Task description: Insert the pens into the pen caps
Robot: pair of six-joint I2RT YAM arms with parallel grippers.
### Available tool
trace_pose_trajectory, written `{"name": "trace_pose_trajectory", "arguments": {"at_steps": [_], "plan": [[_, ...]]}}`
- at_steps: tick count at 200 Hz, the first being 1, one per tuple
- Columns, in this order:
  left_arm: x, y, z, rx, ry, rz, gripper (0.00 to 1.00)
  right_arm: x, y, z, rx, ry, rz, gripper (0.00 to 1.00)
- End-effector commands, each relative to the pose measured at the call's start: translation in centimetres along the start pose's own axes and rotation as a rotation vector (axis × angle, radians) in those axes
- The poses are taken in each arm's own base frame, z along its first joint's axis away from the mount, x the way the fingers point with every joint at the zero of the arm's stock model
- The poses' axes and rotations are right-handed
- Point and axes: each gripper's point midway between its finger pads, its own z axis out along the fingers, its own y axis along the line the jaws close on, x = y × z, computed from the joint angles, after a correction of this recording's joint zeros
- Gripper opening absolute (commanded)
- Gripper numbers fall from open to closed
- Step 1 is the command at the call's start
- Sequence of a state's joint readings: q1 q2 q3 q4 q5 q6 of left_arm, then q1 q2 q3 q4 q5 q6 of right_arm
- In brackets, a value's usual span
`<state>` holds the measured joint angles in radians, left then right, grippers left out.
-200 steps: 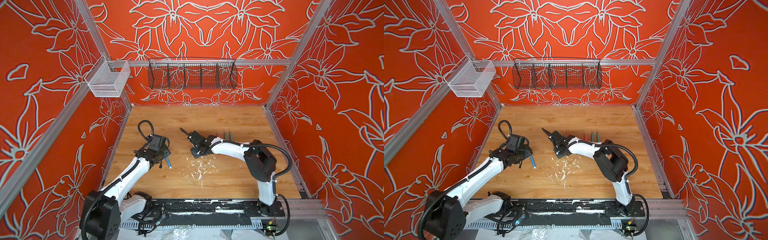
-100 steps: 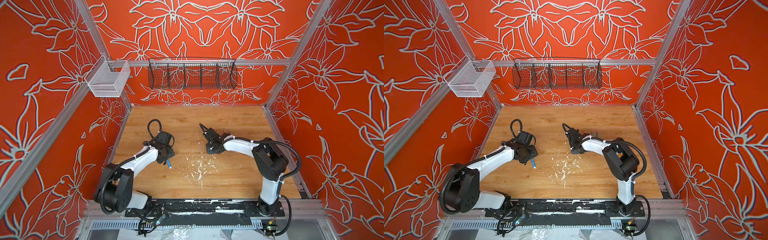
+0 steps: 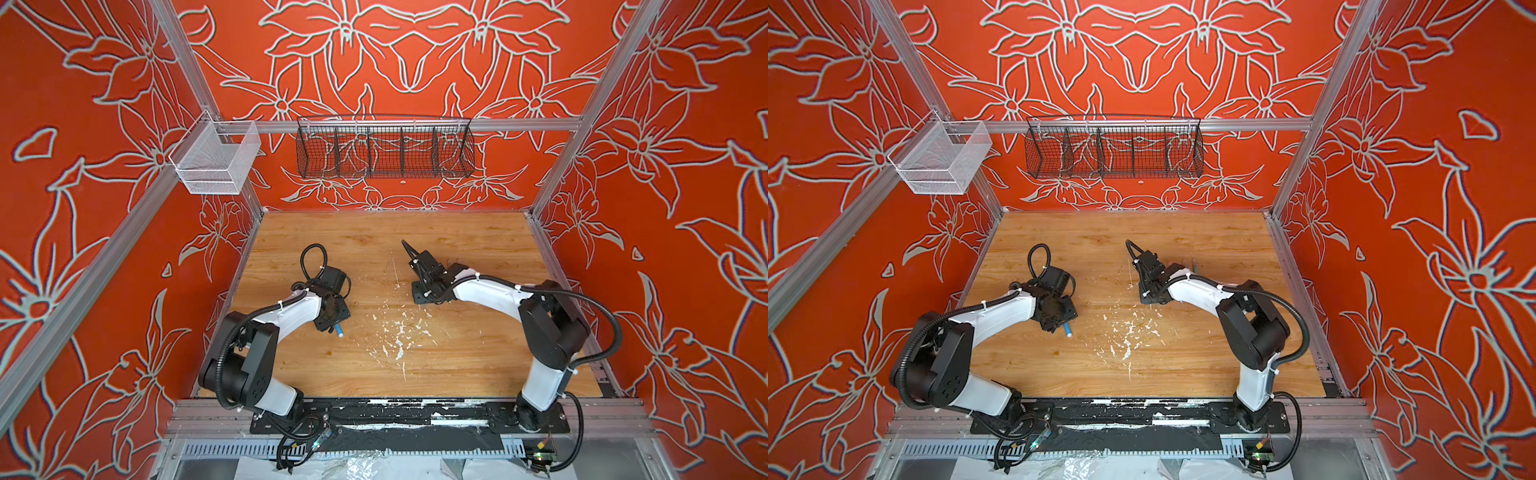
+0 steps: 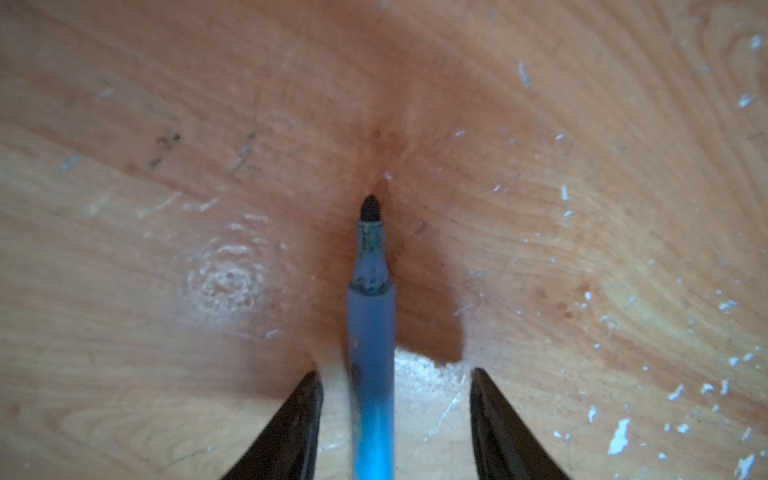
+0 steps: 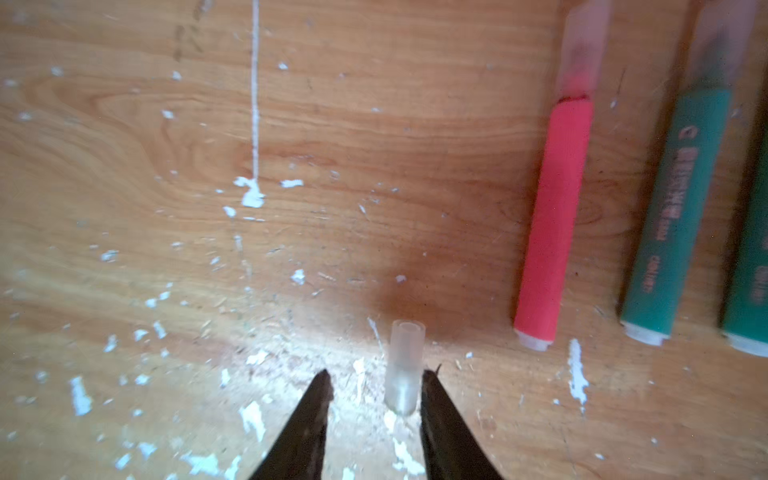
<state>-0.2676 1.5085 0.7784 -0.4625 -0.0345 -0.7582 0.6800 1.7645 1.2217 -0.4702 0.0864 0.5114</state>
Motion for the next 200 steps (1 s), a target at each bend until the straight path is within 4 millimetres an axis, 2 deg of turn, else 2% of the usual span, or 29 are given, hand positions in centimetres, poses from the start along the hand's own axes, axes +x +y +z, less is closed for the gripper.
{"name": "trace_pose_trajectory", "arguments": {"at_steps": [1,33,65,118,144,163,184,200], "plan": [[0.8,0.8,1.0,-0.032,0.039,-0.001,0.48,-0.8,1.3,-3.1,-0.073,-0.023,-0.037,0.39],[0.8,0.9,1.1,-0.04,0.041,0.01,0.28,-1.9,1.2,-6.2,-0.1,-0.09,-0.034,0.4],[0.7,0.7,1.0,-0.053,0.052,0.04,0.15,-2.9,1.2,-8.6,-0.127,-0.162,-0.025,0.4],[1.5,-0.4,0.3,-0.063,0.056,0.133,0.07,-3.5,0.6,-10.5,-0.121,-0.227,-0.028,0.42],[1.6,-3.0,-0.9,-0.042,0.023,0.213,0.07,-3.6,0.2,-10.8,-0.11,-0.24,-0.027,0.42],[2.5,-6.2,-1.7,-0.026,-0.001,0.314,0.06,-3.7,-0.5,-10.9,-0.087,-0.254,-0.018,0.42],[4.6,-9.8,-1.2,-0.055,0.002,0.485,0.04,-4.0,-1.8,-11.1,-0.059,-0.27,0.009,0.42],[5.8,-11.3,-0.4,-0.122,0.009,0.611,0.01,-4.1,-2.6,-11.4,-0.058,-0.273,0.034,0.42]]}}
